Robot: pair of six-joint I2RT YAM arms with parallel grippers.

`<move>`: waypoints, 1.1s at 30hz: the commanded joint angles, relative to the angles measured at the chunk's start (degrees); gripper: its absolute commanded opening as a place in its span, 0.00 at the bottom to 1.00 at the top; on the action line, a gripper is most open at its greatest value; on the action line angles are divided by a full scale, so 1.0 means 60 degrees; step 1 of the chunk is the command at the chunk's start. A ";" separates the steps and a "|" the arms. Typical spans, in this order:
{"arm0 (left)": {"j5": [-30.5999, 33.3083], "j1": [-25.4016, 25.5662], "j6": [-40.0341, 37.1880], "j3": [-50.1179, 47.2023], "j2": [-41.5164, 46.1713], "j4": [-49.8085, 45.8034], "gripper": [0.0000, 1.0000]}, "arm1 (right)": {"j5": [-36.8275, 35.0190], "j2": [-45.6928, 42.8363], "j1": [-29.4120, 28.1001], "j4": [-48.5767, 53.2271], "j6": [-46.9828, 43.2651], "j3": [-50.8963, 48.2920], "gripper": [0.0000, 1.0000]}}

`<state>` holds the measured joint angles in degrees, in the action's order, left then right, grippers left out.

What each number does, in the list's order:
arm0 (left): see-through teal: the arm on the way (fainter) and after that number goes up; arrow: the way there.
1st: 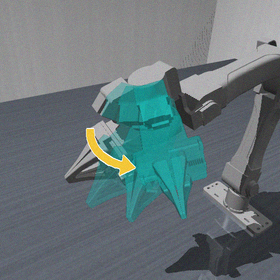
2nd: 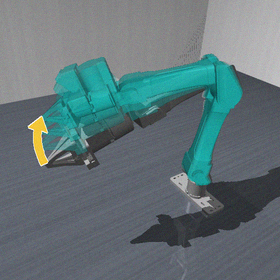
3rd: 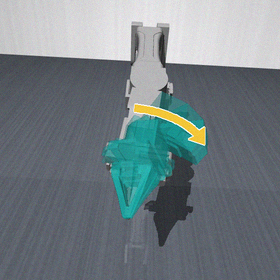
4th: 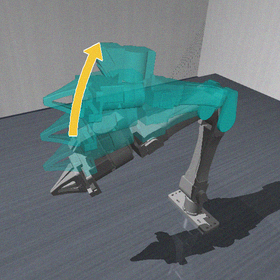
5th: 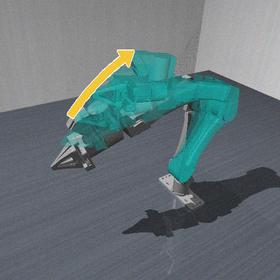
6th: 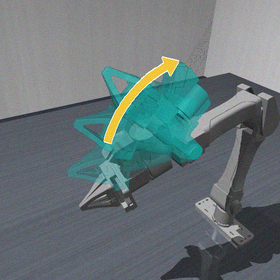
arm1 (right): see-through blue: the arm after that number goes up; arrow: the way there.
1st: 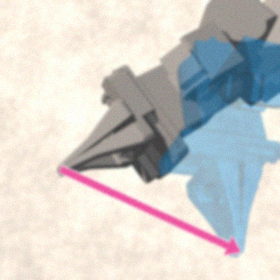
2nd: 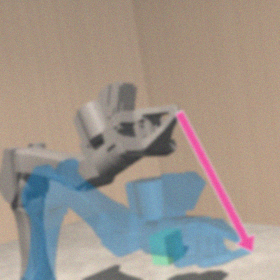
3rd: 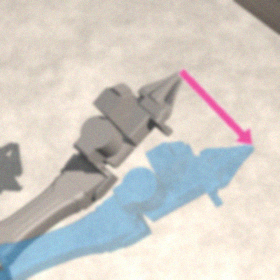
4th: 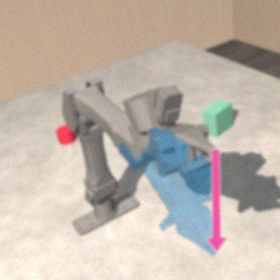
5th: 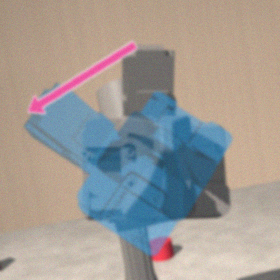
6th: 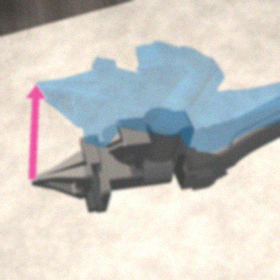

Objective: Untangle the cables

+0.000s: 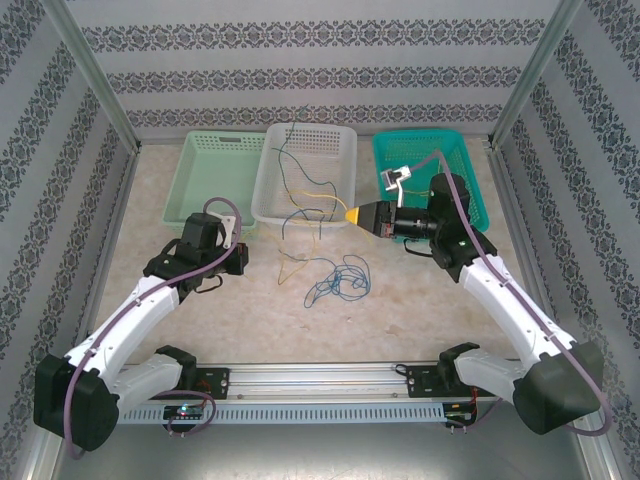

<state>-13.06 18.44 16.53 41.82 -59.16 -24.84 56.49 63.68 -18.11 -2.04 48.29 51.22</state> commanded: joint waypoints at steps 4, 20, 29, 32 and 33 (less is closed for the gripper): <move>-0.0047 0.0126 -0.0190 -0.0003 -0.0255 -0.0448 0.03 | -0.0001 -0.0169 -0.0037 0.0047 -0.0009 -0.0320 0.00; -0.0786 0.1556 -0.0379 -0.0242 -0.1593 0.0664 0.08 | -0.2184 -0.0358 -0.1269 -0.0907 -0.0329 -0.1564 0.00; 0.2174 0.1546 0.0344 0.1063 -0.3627 -0.1324 0.32 | -0.3082 -0.1430 -0.1013 -0.0656 -0.0576 -0.1682 0.00; 0.2063 0.1582 0.0320 0.1231 -0.3747 -0.1013 0.50 | -0.3129 -0.1531 -0.1046 -0.0612 -0.0533 -0.1707 0.00; 0.2040 0.1602 0.0321 0.1245 -0.3632 -0.0883 0.56 | -0.3156 -0.1519 -0.1083 -0.0610 -0.0506 -0.1759 0.00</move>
<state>-3.18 27.70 17.43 47.31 -81.82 -29.15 39.35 54.85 -24.49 -4.54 46.24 40.73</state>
